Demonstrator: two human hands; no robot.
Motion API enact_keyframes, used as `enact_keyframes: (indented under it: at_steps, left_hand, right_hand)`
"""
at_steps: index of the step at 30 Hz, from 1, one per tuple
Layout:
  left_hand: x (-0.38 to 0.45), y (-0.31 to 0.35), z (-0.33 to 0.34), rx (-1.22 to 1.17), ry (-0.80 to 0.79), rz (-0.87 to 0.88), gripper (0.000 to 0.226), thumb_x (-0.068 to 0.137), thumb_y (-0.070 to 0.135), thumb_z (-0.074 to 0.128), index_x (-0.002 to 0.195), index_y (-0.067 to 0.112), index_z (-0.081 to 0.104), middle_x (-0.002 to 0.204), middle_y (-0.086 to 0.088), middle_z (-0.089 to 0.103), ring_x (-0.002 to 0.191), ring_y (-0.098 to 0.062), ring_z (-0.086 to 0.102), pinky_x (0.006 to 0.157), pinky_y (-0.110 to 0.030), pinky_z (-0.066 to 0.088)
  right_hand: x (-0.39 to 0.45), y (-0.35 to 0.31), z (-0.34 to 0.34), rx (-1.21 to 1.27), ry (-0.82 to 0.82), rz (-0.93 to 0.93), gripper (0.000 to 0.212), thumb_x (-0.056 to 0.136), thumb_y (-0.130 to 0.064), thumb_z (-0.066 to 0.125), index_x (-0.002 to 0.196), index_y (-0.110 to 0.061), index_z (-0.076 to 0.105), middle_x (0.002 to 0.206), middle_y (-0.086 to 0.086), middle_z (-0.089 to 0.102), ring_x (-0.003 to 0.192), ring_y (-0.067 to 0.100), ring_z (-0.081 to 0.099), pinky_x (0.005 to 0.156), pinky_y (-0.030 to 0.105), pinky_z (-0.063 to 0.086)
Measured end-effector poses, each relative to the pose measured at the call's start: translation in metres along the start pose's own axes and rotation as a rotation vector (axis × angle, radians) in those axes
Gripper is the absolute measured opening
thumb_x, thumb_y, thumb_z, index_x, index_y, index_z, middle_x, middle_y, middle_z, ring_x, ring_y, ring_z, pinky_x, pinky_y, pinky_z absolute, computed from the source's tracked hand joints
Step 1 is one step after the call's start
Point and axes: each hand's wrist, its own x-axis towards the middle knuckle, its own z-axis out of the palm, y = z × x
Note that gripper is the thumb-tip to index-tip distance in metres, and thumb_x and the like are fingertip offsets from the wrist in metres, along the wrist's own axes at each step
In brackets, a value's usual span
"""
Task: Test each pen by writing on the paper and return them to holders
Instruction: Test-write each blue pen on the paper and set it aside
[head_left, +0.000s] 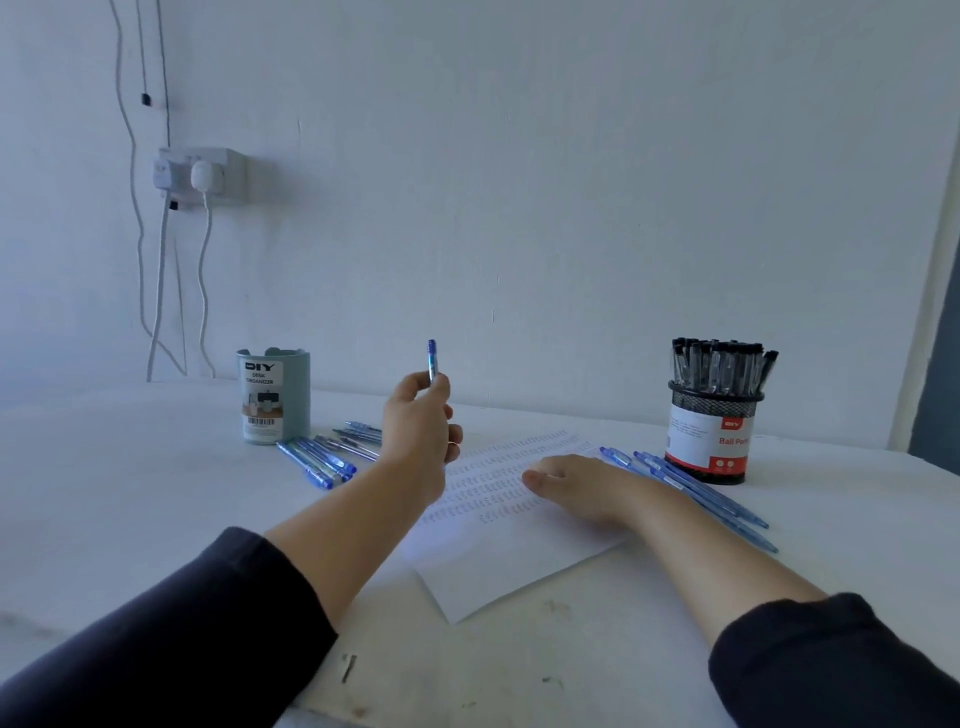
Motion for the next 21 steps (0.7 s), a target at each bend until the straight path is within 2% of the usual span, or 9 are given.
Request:
enact_keyframes:
  at_steps: [3,8,10,13,16,18,19,21]
  left_hand:
    - [0.000,0.000,0.000,0.007,0.001,-0.011,0.010,0.098,0.017,0.051,0.091,0.018,0.058,0.072,-0.003,0.041,0.048,-0.012,0.037,0.039,-0.021,0.031]
    - [-0.001,0.002,0.000,-0.022,0.031,-0.014,0.013,0.097,0.014,0.051,0.104,0.010,0.062,0.068,-0.003,0.039,0.051,-0.013,0.037,0.042,-0.022,0.035]
    - [-0.003,0.003,-0.001,-0.012,0.038,-0.008,0.016,0.098,0.014,0.049,0.101,0.010,0.064,0.067,-0.003,0.041,0.056,-0.014,0.039,0.049,-0.025,0.037]
    - [-0.004,0.006,-0.002,0.016,0.047,-0.012,0.019,0.098,0.016,0.049,0.096,0.013,0.068,0.071,-0.001,0.042,0.065,-0.014,0.039,0.060,-0.027,0.036]
    - [-0.004,0.008,-0.002,0.000,0.073,-0.041,0.017,0.096,0.019,0.054,0.102,0.015,0.070,0.074,0.001,0.046,0.068,-0.013,0.039,0.073,-0.030,0.039]
    - [-0.003,0.008,-0.002,0.021,0.061,-0.043,0.013,0.095,0.019,0.057,0.095,0.015,0.069,0.074,0.000,0.051,0.068,-0.013,0.042,0.070,-0.029,0.038]
    - [-0.003,0.007,-0.003,0.031,0.040,-0.041,0.012,0.095,0.018,0.058,0.090,0.015,0.068,0.074,-0.001,0.055,0.069,-0.014,0.046,0.065,-0.028,0.036]
    - [-0.003,0.005,-0.002,0.053,-0.017,-0.028,0.012,0.095,0.012,0.056,0.087,0.016,0.064,0.078,-0.003,0.062,0.071,-0.015,0.056,0.065,-0.029,0.036]
  right_hand:
    - [-0.001,-0.001,0.000,0.010,0.006,-0.015,0.033,0.097,-0.053,0.031,0.071,-0.035,0.041,0.102,-0.006,0.048,0.101,0.015,0.041,0.099,0.041,0.036]
    - [-0.008,-0.005,-0.003,0.026,0.018,-0.035,0.032,0.098,-0.048,0.033,0.071,-0.032,0.042,0.087,-0.010,0.047,0.096,0.016,0.043,0.092,0.037,0.037]
    - [-0.011,-0.007,-0.004,0.026,0.016,-0.038,0.030,0.099,-0.046,0.033,0.075,-0.032,0.044,0.098,-0.007,0.050,0.101,0.016,0.045,0.096,0.037,0.037]
    - [-0.015,-0.010,-0.005,0.047,0.019,-0.037,0.026,0.099,-0.045,0.033,0.095,-0.027,0.051,0.110,-0.004,0.051,0.112,0.019,0.048,0.099,0.035,0.037]
    - [-0.017,-0.012,-0.005,0.106,0.052,-0.014,0.035,0.098,-0.049,0.034,0.117,-0.027,0.054,0.127,-0.003,0.051,0.120,0.017,0.046,0.105,0.036,0.035]
    - [-0.016,-0.012,-0.004,0.148,0.114,0.001,0.045,0.095,-0.055,0.034,0.129,-0.030,0.050,0.140,-0.007,0.045,0.129,0.016,0.042,0.109,0.042,0.030]
    - [-0.016,-0.014,-0.004,0.161,0.157,-0.006,0.048,0.094,-0.057,0.033,0.131,-0.031,0.048,0.142,-0.008,0.044,0.130,0.016,0.041,0.110,0.045,0.029]
    - [-0.018,-0.019,-0.006,0.210,0.246,-0.044,0.048,0.095,-0.056,0.034,0.133,-0.029,0.046,0.140,-0.007,0.047,0.128,0.016,0.043,0.108,0.044,0.031]
